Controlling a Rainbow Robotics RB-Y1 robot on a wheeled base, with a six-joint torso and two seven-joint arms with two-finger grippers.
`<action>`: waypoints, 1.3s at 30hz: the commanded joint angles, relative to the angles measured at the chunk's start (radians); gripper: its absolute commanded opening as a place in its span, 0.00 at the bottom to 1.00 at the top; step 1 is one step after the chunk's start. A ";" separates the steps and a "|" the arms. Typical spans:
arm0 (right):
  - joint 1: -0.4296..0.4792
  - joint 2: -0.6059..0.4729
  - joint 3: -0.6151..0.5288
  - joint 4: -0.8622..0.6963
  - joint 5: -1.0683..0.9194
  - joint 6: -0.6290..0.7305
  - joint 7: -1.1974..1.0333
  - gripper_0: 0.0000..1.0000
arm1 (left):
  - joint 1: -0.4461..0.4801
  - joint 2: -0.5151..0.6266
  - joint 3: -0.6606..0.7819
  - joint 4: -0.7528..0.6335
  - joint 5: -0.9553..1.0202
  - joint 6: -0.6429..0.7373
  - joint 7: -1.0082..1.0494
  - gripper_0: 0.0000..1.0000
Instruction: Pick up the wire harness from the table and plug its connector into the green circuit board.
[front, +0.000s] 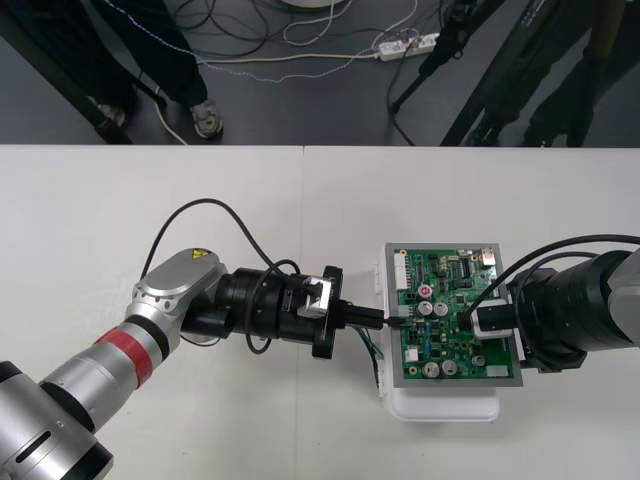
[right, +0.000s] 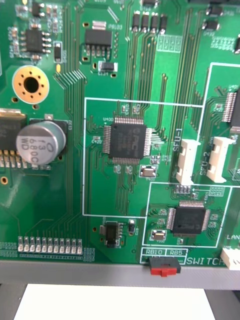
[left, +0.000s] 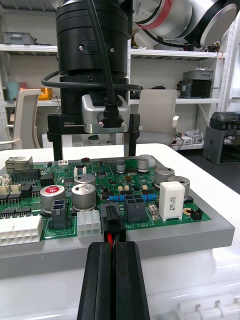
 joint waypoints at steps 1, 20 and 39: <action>-0.025 0.007 0.011 -0.009 -0.003 -0.005 -0.037 1.00 | -0.045 -0.041 -0.022 -0.043 -0.001 0.037 -0.005 0.49; -0.025 -0.029 -0.036 -0.007 0.001 -0.030 -0.025 1.00 | -0.043 0.019 -0.022 -0.043 0.048 0.016 -0.003 1.00; 0.083 -0.092 -0.339 0.044 -0.232 -0.030 0.063 1.00 | 0.078 0.285 -0.010 -0.270 0.040 0.011 0.106 1.00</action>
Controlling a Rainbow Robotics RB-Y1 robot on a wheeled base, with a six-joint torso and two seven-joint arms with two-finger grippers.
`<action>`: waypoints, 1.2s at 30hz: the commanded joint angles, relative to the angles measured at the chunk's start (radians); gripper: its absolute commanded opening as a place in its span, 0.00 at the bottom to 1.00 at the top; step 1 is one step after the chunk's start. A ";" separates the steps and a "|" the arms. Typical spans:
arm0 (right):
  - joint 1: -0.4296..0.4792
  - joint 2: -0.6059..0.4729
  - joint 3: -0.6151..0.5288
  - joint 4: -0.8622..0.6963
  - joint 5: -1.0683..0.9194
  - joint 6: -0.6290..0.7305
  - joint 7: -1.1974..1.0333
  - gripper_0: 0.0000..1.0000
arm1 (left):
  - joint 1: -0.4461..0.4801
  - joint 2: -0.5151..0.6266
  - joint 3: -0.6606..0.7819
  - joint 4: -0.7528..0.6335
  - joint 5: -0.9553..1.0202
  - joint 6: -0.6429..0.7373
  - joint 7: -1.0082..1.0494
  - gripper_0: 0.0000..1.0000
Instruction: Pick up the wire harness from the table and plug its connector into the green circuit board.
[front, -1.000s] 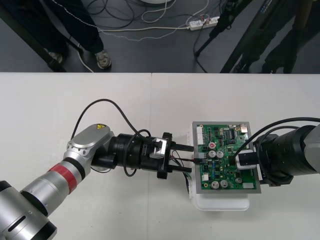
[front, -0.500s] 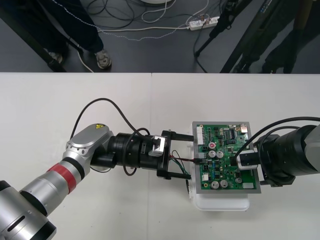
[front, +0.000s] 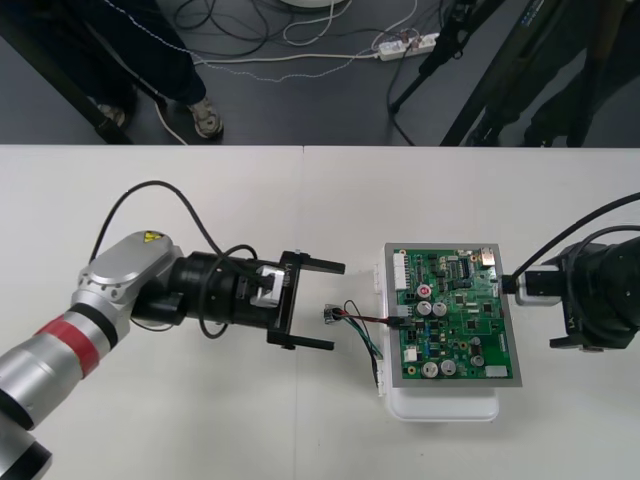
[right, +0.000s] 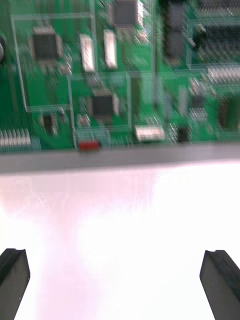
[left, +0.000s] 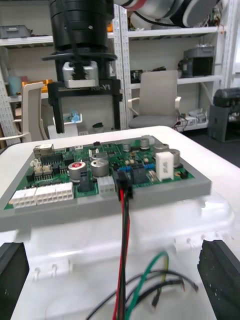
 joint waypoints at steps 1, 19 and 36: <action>0.049 -0.043 -0.143 0.047 -0.090 -0.006 0.090 1.00 | 0.064 0.130 0.004 -0.141 0.005 0.004 0.122 1.00; 0.103 -0.076 -0.432 0.222 -0.587 -0.006 0.278 1.00 | 0.242 0.464 0.274 -0.621 -0.137 0.004 0.463 1.00; 0.135 -0.082 -0.534 0.254 -0.949 -0.006 0.329 1.00 | 0.254 0.772 0.378 -0.820 -0.074 0.007 0.716 1.00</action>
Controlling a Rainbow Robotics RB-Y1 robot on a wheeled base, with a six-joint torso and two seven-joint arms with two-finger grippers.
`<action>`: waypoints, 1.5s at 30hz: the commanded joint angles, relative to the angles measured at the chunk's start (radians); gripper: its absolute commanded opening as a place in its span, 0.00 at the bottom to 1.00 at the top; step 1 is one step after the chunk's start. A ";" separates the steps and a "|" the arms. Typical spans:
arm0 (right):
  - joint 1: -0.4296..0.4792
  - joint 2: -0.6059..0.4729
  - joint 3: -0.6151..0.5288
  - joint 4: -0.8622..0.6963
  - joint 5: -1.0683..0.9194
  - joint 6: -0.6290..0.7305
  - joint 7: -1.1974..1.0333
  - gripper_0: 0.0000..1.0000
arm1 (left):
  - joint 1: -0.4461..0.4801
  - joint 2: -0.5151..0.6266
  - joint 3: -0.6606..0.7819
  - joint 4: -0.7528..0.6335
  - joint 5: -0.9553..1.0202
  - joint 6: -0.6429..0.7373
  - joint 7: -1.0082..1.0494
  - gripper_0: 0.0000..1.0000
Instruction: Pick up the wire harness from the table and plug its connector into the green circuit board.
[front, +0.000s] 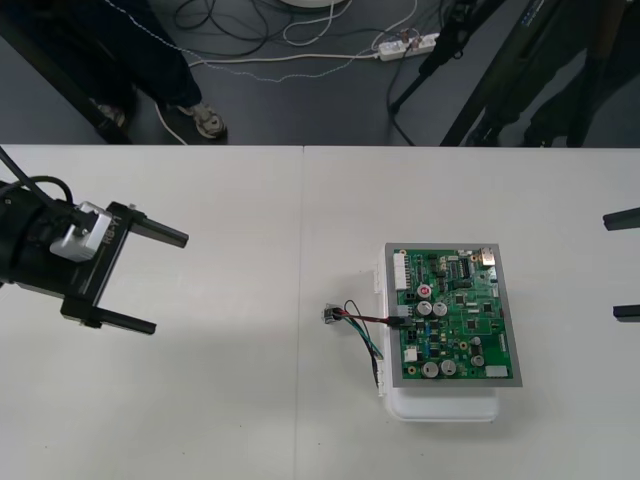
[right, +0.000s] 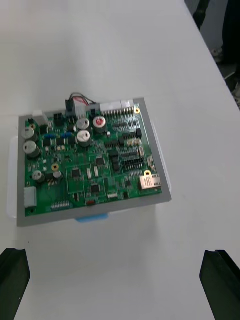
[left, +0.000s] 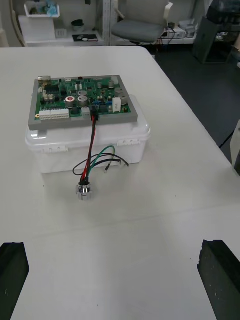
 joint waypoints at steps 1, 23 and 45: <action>0.017 -0.041 -0.044 0.024 -0.088 -0.005 0.051 1.00 | 0.015 0.116 0.066 -0.074 0.026 0.008 0.058 1.00; 0.060 -0.034 -0.004 -0.030 0.024 -0.005 0.156 1.00 | 0.228 0.236 0.254 -0.223 0.065 0.031 0.154 1.00; 0.117 -0.021 0.019 -0.112 0.040 -0.005 0.092 1.00 | 0.403 0.197 0.351 -0.336 0.006 0.069 0.172 1.00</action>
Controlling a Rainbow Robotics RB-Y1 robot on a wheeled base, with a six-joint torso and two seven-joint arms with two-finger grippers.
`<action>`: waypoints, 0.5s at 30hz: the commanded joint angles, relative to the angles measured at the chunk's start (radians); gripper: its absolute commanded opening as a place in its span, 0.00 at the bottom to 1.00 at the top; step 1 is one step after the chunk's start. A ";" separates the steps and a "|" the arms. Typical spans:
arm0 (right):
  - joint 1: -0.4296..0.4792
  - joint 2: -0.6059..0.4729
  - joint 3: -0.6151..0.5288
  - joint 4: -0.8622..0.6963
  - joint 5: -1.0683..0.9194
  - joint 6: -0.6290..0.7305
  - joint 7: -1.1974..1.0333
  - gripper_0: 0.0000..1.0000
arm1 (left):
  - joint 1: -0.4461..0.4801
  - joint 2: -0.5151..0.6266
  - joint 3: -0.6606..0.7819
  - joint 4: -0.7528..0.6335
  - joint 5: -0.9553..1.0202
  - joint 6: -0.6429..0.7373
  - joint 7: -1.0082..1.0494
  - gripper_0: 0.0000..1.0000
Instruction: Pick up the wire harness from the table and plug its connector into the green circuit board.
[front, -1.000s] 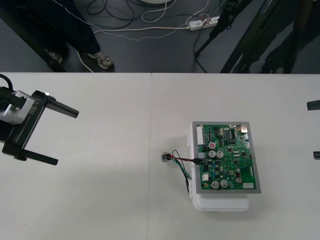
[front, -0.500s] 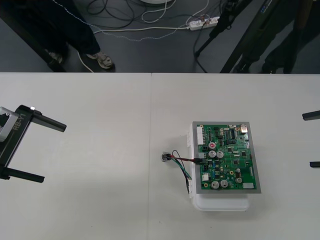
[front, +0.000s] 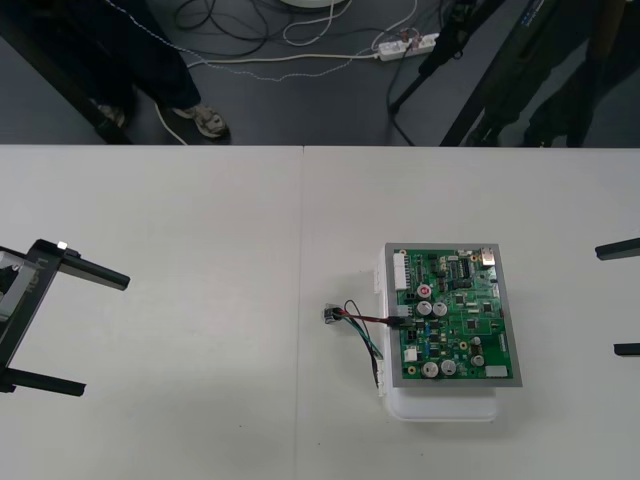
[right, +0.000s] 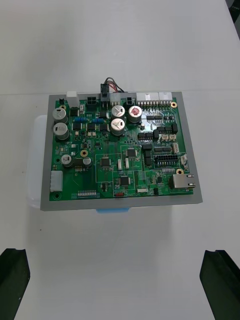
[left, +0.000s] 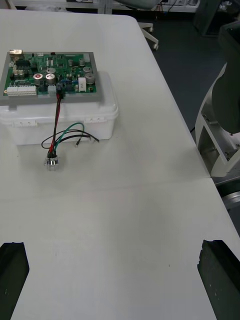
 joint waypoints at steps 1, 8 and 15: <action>0.021 -0.017 0.019 -0.021 -0.002 -0.005 -0.015 1.00 | 0.016 0.007 0.029 -0.033 -0.011 0.037 0.082 1.00; 0.021 0.002 0.026 -0.020 -0.005 -0.005 -0.015 1.00 | 0.014 0.003 0.029 -0.038 -0.009 0.037 0.088 1.00; 0.021 0.007 0.026 -0.020 -0.017 -0.005 -0.008 1.00 | 0.014 0.001 0.031 -0.039 -0.009 0.037 0.088 1.00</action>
